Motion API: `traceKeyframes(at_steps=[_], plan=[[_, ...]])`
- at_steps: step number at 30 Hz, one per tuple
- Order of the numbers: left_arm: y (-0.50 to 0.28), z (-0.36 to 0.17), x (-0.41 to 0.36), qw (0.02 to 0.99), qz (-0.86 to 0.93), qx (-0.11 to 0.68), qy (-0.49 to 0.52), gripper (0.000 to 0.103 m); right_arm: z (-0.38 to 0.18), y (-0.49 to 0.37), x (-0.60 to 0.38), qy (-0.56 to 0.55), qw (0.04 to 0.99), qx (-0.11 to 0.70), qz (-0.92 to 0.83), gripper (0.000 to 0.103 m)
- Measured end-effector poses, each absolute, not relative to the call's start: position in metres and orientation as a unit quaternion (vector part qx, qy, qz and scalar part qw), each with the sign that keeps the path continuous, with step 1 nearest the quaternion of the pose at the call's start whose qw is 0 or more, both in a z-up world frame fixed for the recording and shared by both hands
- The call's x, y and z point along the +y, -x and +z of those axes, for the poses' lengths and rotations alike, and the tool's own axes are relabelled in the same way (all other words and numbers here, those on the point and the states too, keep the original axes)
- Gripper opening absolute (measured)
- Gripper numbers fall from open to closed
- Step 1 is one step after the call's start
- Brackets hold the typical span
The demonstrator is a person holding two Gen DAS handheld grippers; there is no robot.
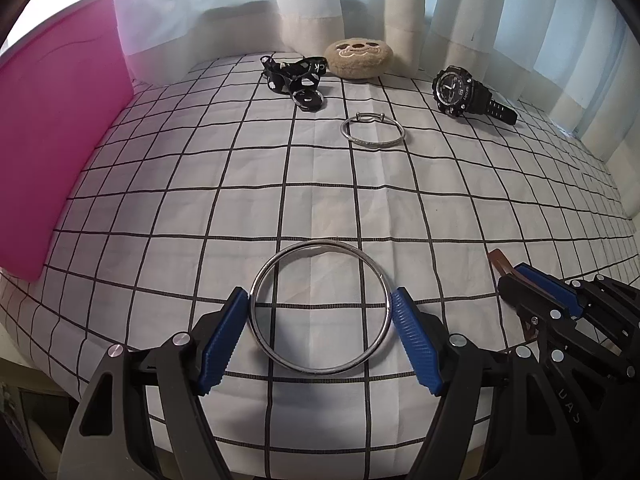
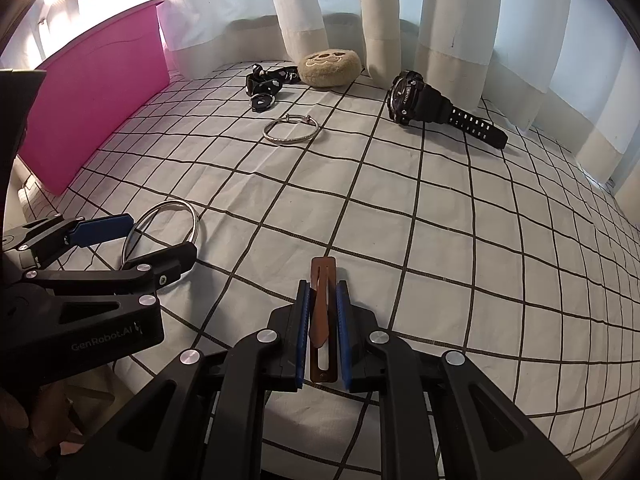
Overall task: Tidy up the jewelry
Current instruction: 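Close the left tool on the silver ring while the right tool grasps the brown clip, then carry the silver ring and brown clip over the pink tub with both tools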
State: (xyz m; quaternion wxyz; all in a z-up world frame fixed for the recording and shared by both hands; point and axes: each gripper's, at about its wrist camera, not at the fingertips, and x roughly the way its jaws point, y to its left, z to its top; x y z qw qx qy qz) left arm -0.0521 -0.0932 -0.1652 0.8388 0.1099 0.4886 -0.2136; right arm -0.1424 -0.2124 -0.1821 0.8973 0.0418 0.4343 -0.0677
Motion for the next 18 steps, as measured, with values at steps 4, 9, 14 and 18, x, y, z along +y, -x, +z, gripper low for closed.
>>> traceKeyframes(at_steps=[4, 9, 14, 18], plan=[[0.049, -0.156, -0.089, 0.842, -0.213, 0.484, -0.103, 0.071, -0.175, 0.143, -0.214, -0.049, 0.899, 0.430, -0.069, 0.013], [0.042, -0.137, -0.085, 0.850, -0.213, 0.473, -0.093, 0.071, -0.159, 0.140, -0.213, -0.048, 0.903, 0.421, -0.071, 0.013], [0.033, -0.111, -0.078, 0.861, -0.214, 0.455, -0.082, 0.071, -0.133, 0.135, -0.210, -0.043, 0.910, 0.406, -0.070, 0.013], [0.023, -0.086, -0.068, 0.870, -0.210, 0.440, -0.070, 0.071, -0.109, 0.126, -0.202, -0.034, 0.918, 0.390, -0.064, 0.013]])
